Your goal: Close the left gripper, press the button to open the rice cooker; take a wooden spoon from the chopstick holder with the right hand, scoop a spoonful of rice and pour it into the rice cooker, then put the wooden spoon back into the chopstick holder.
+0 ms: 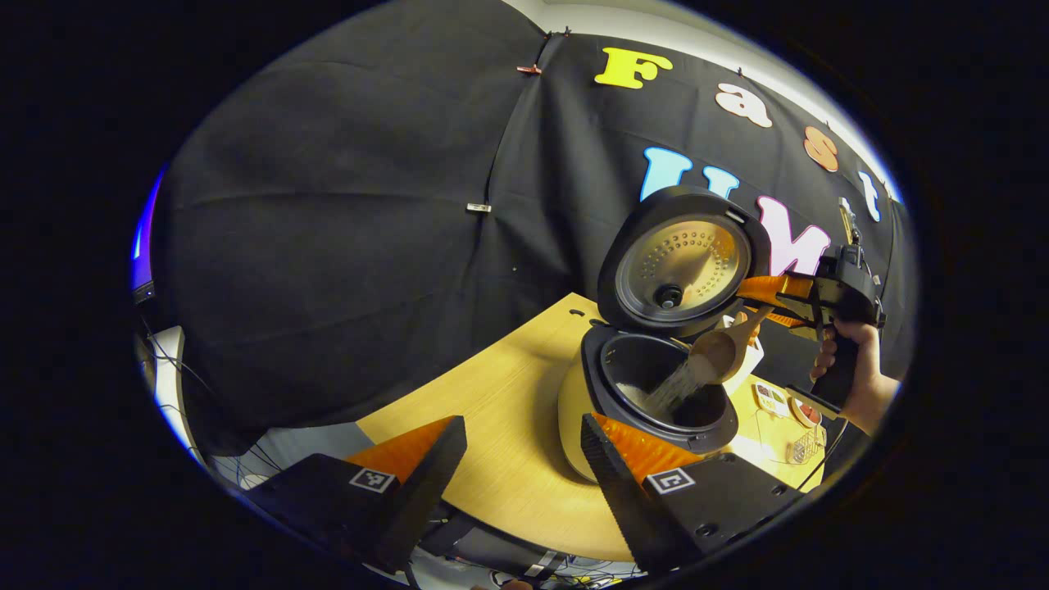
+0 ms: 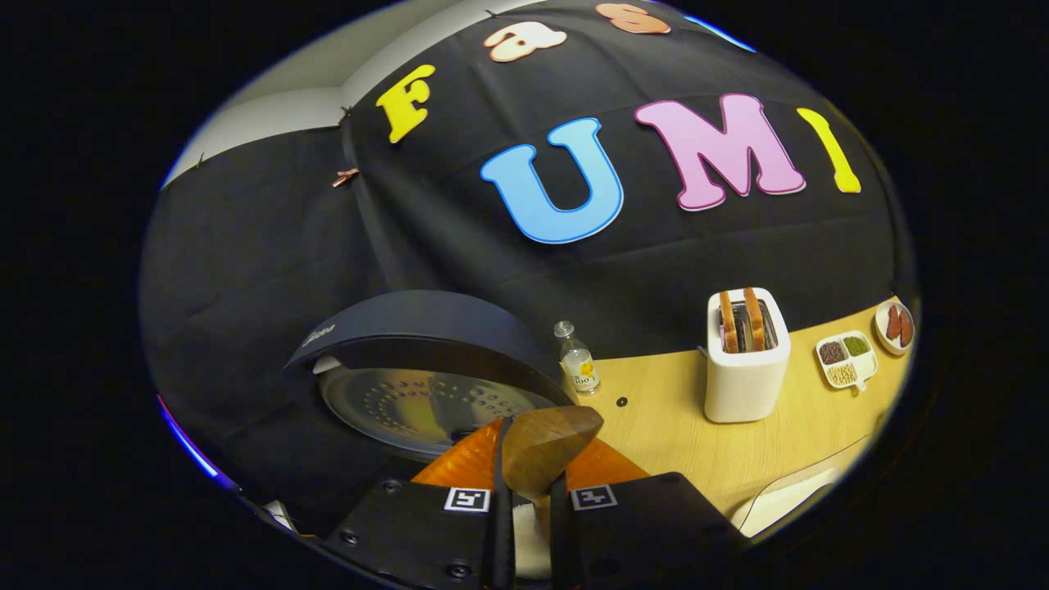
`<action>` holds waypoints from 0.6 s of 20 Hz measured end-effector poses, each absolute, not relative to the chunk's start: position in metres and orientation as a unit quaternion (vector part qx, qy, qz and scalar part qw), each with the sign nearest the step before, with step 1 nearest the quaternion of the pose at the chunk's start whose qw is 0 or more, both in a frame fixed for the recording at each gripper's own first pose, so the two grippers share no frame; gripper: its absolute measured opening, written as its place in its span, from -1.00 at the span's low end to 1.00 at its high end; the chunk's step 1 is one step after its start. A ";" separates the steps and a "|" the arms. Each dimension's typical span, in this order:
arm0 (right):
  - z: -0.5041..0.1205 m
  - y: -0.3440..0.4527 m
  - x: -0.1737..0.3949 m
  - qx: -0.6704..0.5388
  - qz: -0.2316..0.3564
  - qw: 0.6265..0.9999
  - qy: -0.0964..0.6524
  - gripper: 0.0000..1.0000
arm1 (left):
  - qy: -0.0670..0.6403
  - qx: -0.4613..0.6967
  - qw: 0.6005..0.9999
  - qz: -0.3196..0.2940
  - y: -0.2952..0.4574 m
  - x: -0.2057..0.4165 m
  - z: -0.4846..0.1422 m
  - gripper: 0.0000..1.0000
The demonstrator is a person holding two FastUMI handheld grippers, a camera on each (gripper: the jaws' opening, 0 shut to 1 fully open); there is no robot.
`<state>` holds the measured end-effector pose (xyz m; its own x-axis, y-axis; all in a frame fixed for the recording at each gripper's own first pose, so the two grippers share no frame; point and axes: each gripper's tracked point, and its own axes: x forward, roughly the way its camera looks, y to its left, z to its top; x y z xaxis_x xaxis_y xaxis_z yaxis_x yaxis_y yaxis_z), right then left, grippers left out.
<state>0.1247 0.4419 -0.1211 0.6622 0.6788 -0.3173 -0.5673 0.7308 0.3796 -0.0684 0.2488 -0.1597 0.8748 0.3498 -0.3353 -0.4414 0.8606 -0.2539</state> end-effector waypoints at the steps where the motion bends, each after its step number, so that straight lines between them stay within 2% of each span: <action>1: -0.119 0.448 0.121 0.109 0.357 0.902 0.216 -0.58 | 0.140 -0.166 0.954 0.207 0.249 -0.068 -0.160 0.91; 7: -0.128 0.475 0.090 0.016 0.428 0.887 0.174 -0.58 | 0.142 -0.166 0.954 0.206 0.247 -0.068 -0.160 0.91; 12: -0.133 0.492 0.056 -0.073 0.502 0.854 0.114 -0.59 | 0.143 -0.171 0.953 0.204 0.243 -0.068 -0.165 0.91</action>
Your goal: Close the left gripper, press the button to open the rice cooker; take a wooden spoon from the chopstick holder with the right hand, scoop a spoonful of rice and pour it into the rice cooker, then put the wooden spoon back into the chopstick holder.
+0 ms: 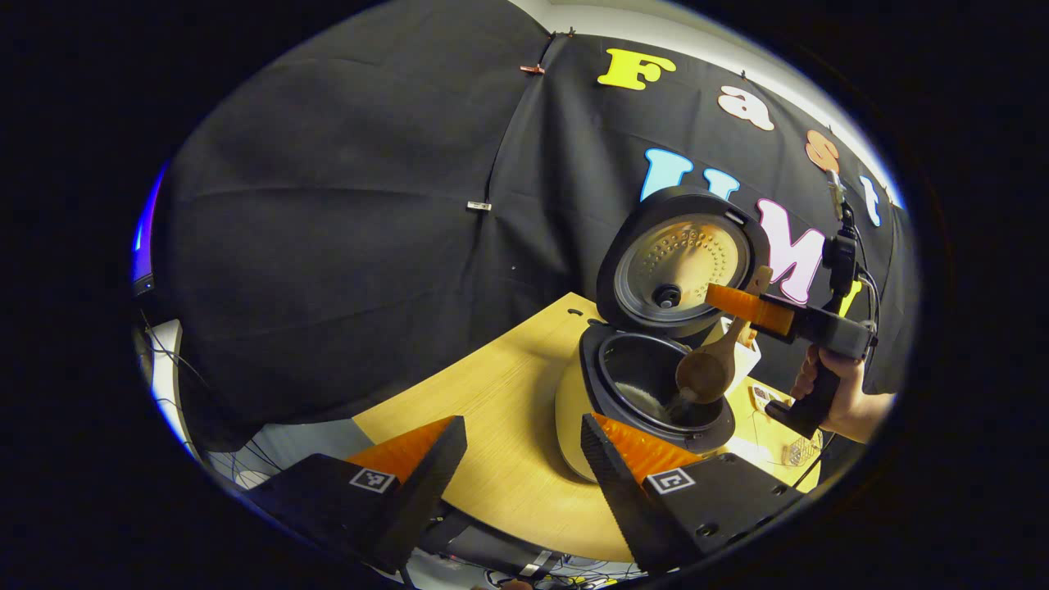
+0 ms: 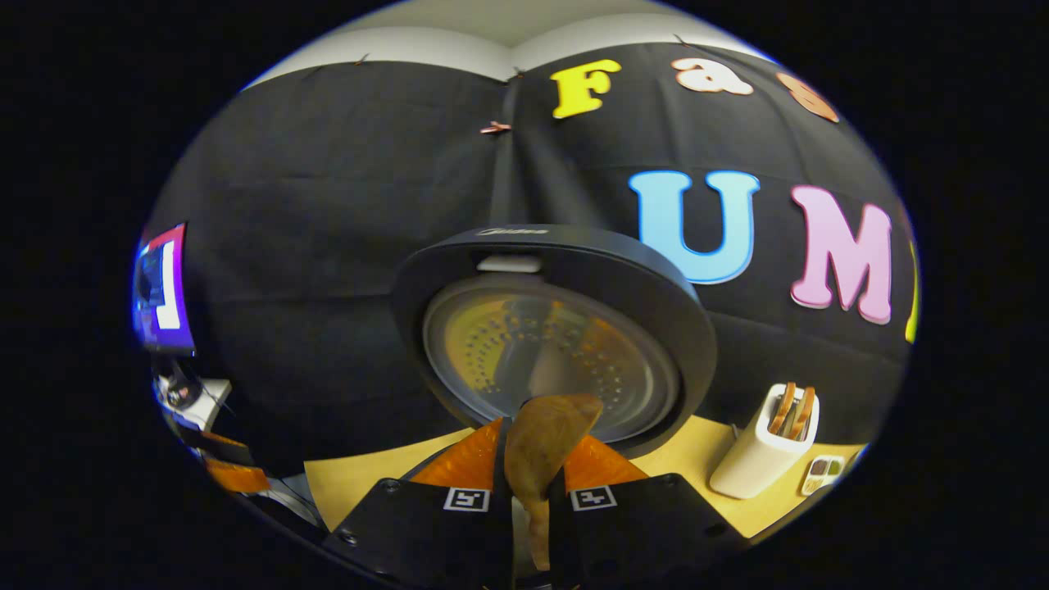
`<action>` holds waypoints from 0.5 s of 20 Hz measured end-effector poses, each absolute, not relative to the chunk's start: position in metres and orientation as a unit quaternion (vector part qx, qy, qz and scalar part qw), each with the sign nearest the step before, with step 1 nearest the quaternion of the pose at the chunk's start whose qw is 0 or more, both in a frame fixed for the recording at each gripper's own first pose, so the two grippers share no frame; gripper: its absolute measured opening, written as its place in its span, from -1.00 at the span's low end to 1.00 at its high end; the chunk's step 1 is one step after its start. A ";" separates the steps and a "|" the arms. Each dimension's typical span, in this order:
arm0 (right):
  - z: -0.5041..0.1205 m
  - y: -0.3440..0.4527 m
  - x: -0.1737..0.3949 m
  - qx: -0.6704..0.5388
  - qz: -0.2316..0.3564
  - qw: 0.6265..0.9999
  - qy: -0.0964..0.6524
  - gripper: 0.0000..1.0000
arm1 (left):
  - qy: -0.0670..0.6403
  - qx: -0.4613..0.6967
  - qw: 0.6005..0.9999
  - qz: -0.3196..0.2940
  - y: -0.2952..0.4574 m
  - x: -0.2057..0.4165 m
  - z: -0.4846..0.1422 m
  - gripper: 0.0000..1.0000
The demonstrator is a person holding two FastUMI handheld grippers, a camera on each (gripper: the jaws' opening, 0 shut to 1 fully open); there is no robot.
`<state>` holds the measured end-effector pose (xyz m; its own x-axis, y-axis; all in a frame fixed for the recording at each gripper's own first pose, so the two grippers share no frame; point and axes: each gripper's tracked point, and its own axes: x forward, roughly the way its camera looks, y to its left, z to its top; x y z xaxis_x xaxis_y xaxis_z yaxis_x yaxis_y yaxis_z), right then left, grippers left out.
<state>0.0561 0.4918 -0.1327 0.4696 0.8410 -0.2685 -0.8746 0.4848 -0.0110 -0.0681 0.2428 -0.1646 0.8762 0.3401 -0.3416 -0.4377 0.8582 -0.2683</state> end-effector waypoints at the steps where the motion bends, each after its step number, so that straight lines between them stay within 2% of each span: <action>1: -0.138 0.495 0.047 -0.090 0.512 0.847 0.111 -0.59 | 0.143 -0.172 0.953 0.203 0.242 -0.068 -0.166 0.91; 5: -0.156 0.496 0.032 -0.118 0.530 0.832 0.115 -0.58 | 0.142 -0.171 0.954 0.201 0.239 -0.066 -0.166 0.91; 6: -0.155 0.496 0.034 -0.110 0.528 0.834 0.121 -0.58 | 0.142 -0.169 0.955 0.199 0.238 -0.066 -0.165 0.84; 10: -0.127 0.488 0.046 -0.050 0.497 0.855 0.136 -0.58 | 0.137 -0.160 0.960 0.186 0.229 -0.061 -0.159 0.91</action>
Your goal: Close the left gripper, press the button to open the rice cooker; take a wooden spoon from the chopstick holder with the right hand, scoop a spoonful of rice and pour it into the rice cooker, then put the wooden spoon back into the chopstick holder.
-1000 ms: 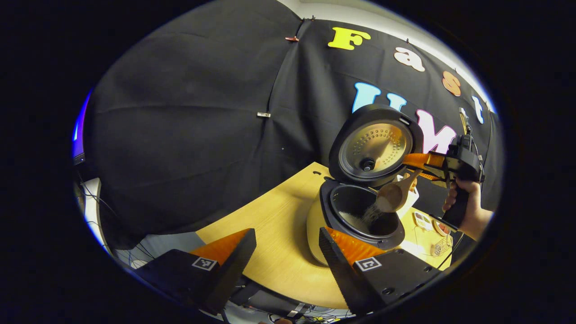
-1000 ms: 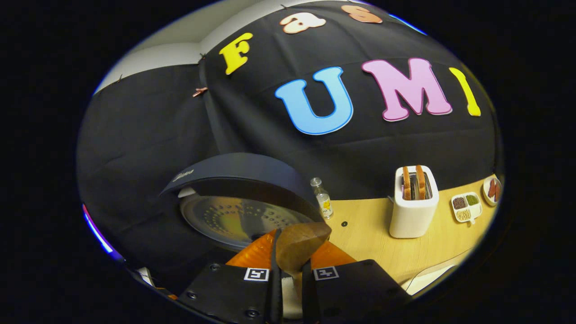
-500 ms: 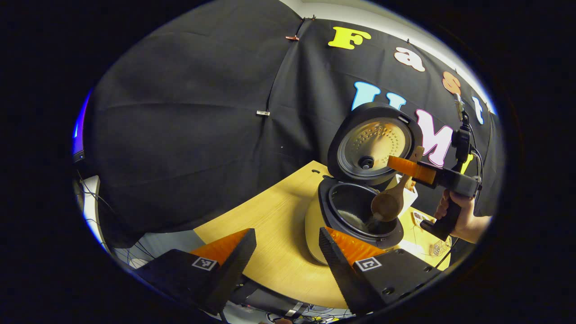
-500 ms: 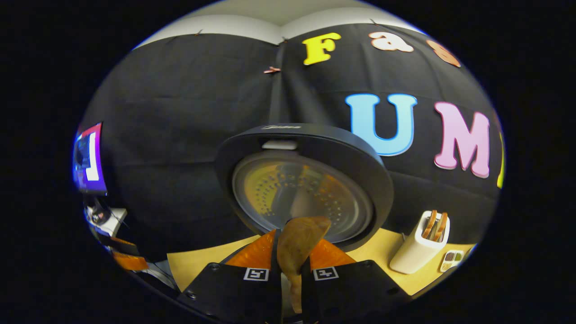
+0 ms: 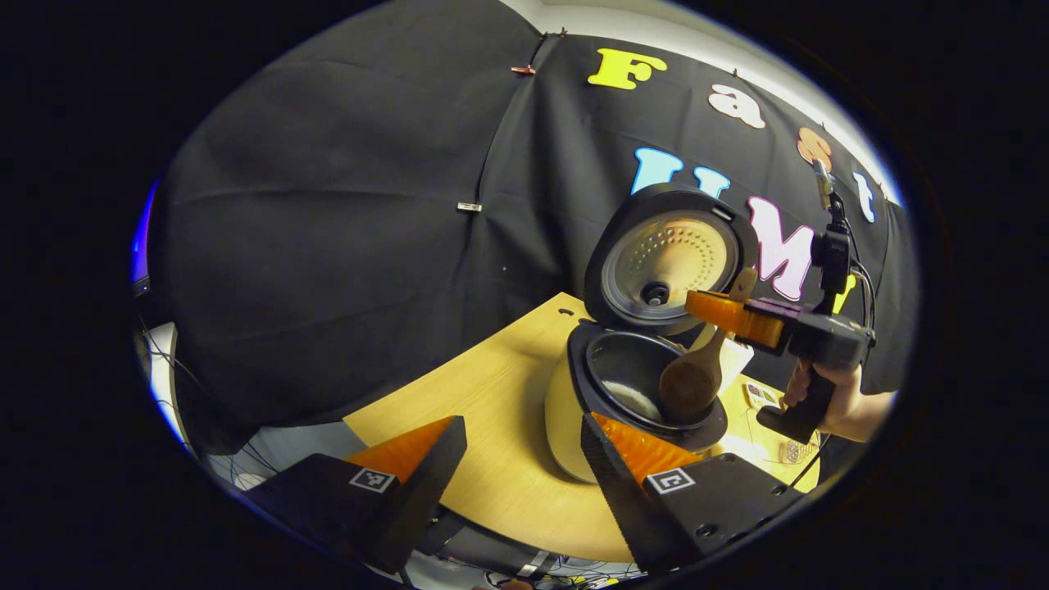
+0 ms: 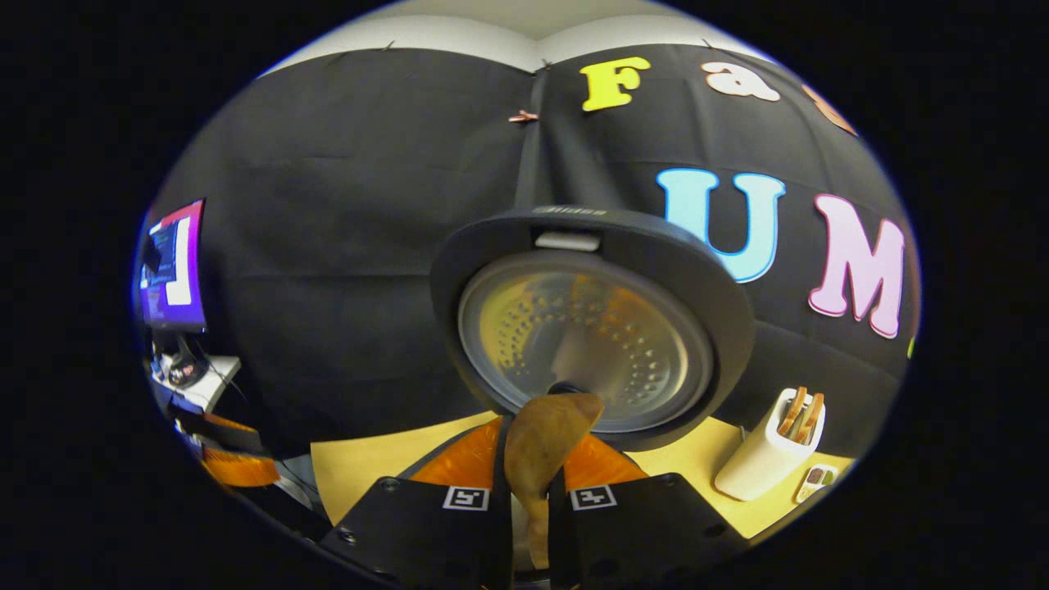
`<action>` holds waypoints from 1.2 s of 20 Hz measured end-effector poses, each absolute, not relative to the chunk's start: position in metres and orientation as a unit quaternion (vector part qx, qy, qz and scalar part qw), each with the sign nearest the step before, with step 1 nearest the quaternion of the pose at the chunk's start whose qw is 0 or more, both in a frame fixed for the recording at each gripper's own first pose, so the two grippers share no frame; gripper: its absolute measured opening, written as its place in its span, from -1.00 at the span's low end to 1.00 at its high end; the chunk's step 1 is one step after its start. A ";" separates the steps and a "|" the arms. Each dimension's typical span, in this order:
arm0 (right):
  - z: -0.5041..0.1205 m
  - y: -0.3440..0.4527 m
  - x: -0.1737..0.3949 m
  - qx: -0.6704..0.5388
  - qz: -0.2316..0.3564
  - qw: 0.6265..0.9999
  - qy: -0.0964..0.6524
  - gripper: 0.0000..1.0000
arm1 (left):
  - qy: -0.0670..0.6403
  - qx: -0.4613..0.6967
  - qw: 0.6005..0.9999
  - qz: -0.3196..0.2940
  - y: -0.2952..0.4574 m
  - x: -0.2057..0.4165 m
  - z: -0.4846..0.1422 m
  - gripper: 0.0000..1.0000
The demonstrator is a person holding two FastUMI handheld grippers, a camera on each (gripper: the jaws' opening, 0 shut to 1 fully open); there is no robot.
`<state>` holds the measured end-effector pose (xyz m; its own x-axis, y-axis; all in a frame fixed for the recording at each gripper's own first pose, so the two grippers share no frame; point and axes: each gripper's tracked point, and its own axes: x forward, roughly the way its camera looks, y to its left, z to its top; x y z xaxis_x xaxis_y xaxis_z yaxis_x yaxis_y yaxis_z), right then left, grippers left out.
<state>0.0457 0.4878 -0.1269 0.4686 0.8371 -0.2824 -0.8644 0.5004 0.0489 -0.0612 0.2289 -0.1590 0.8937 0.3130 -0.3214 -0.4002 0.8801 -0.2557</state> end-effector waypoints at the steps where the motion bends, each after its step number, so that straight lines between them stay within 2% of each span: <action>1: -0.120 0.483 0.051 -0.029 0.487 0.861 0.141 -0.58 | 0.135 -0.160 0.961 0.181 0.226 -0.059 -0.157 0.91; 3: -0.102 0.468 0.059 0.021 0.462 0.872 0.159 -0.58 | 0.133 -0.161 0.963 0.173 0.217 -0.055 -0.153 0.91; 4: -0.087 0.460 0.065 0.050 0.452 0.876 0.158 -0.67 | 0.133 -0.158 0.964 0.168 0.212 -0.053 -0.152 0.91; 5: -0.073 0.449 0.071 0.070 0.442 0.880 0.157 -0.58 | 0.130 -0.152 0.966 0.162 0.207 -0.051 -0.147 0.92; 12: -0.020 0.309 0.141 0.163 0.319 0.924 0.134 -0.58 | 0.127 -0.142 0.975 0.117 0.152 -0.024 -0.127 0.91; 18: -0.027 0.156 0.195 0.210 0.183 0.951 0.133 -0.58 | 0.133 -0.131 0.978 0.089 0.095 0.006 -0.115 0.91; 24: -0.040 0.006 0.227 0.240 0.065 0.961 0.122 -0.58 | 0.125 -0.119 0.981 0.085 0.056 0.024 -0.096 0.91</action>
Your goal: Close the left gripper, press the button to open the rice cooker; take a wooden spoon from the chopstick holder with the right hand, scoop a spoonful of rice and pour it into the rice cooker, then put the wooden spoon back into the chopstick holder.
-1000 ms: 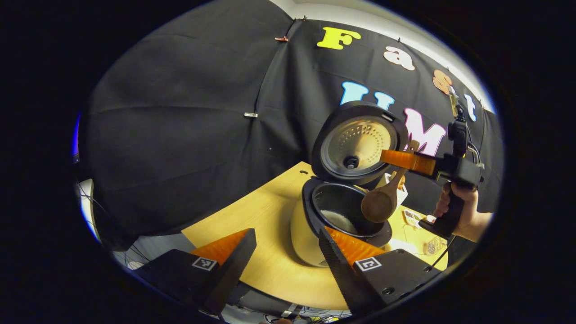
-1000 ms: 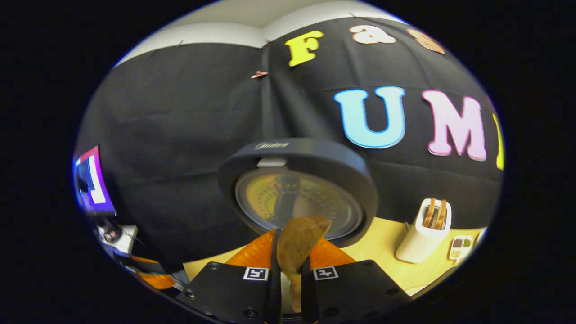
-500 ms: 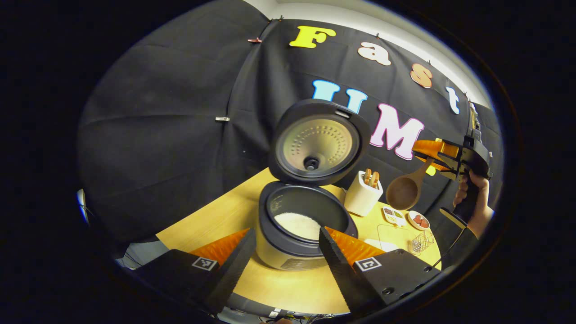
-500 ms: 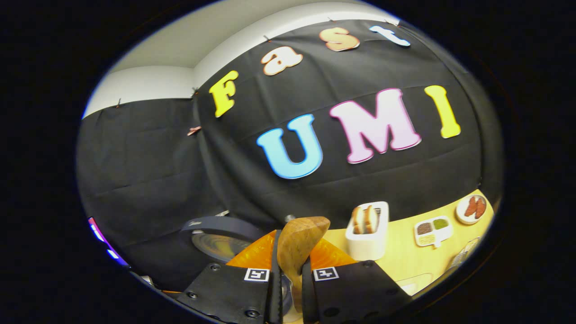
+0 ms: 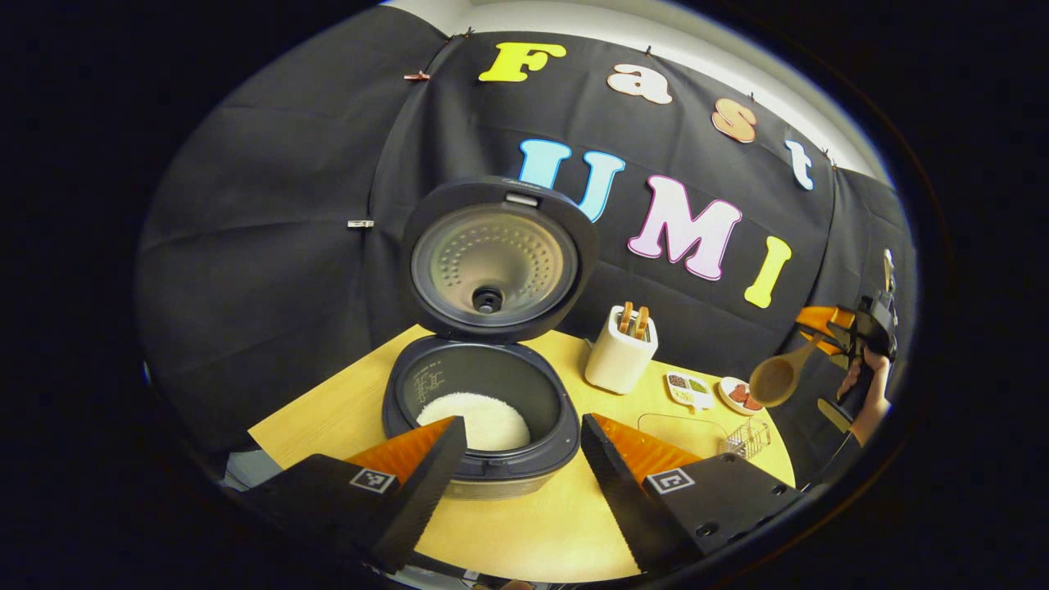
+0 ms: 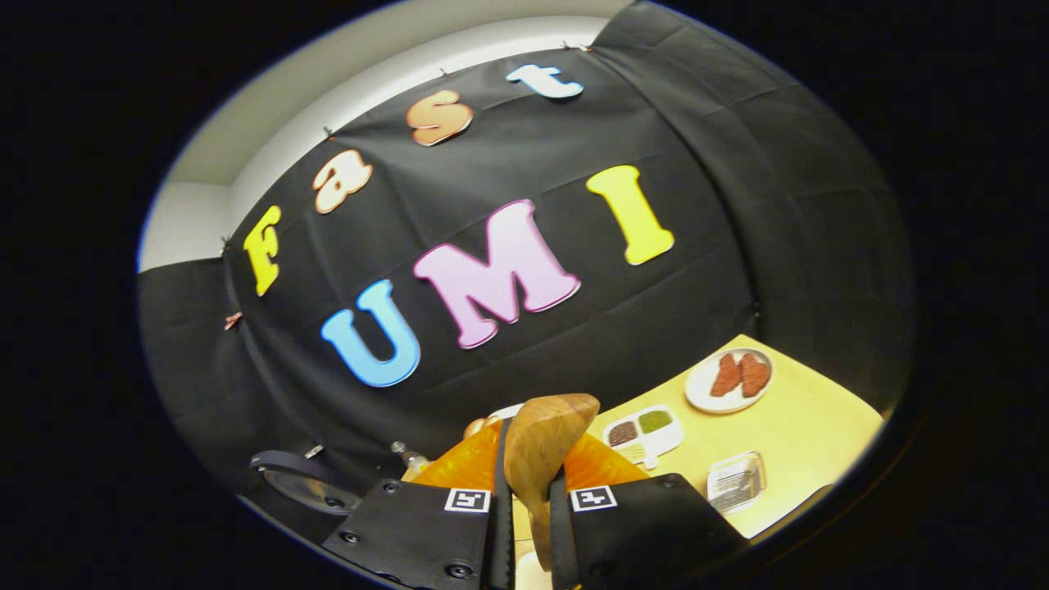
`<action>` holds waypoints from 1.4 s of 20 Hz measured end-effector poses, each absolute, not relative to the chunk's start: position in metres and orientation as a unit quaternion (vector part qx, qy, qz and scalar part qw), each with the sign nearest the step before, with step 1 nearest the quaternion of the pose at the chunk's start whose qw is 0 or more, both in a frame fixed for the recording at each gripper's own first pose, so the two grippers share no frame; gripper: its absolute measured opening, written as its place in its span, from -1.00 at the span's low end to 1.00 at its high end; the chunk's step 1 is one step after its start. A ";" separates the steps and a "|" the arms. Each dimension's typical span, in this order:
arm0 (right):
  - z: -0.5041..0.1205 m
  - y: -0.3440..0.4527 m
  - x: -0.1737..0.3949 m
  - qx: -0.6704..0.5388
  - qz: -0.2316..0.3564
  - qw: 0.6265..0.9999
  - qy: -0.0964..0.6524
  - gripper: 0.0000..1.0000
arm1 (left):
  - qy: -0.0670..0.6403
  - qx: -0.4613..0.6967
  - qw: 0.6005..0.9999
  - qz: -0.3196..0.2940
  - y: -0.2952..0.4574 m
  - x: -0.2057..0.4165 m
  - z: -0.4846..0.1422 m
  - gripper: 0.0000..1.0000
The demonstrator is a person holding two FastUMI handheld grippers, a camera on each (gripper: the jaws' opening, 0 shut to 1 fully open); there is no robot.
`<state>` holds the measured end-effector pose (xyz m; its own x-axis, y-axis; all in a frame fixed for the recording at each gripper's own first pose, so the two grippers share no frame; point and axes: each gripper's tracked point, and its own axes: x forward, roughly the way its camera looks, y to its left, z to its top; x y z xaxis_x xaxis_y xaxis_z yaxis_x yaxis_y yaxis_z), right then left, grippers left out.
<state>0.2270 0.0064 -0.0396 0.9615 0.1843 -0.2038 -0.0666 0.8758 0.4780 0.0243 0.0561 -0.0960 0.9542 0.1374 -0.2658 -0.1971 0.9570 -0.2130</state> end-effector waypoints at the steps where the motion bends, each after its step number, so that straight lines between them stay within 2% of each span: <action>1: -0.045 -0.016 0.231 0.243 0.047 0.961 0.125 -0.59 | 0.120 -0.120 0.981 0.091 0.053 0.025 -0.092 0.91; 6: -0.084 -0.101 0.251 0.271 -0.033 0.952 0.141 -0.59 | 0.110 -0.118 0.979 0.124 0.039 0.027 -0.073 0.91; 11: -0.135 -0.146 0.268 0.275 -0.076 0.945 0.162 -0.58 | 0.104 -0.081 0.977 0.169 0.033 0.029 -0.057 0.91; 15: -0.185 -0.157 0.274 0.276 -0.093 0.937 0.193 -0.58 | 0.100 -0.078 0.970 0.208 0.020 0.028 -0.052 0.91; 22: -0.248 -0.162 0.282 0.282 -0.124 0.924 0.224 -0.57 | 0.092 -0.064 0.969 0.222 0.008 0.038 -0.037 0.91; 25: -0.268 -0.161 0.281 0.275 -0.128 0.920 0.249 -0.67 | 0.075 -0.056 0.968 0.235 0.015 0.040 -0.022 0.91; 26: -0.266 -0.158 0.281 0.281 -0.124 0.919 0.247 -0.57 | 0.069 -0.051 0.967 0.240 0.019 0.042 -0.018 0.91; 28: -0.264 -0.151 0.280 0.285 -0.117 0.919 0.247 -0.55 | 0.052 -0.043 0.967 0.245 0.028 0.044 -0.003 0.91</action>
<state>0.2799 -0.1514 -0.2638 0.8504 -0.0734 -0.5209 0.3554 0.8102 0.4660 0.0443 0.0282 -0.0027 0.8744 0.4697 -0.1215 -0.4786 0.8761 -0.0576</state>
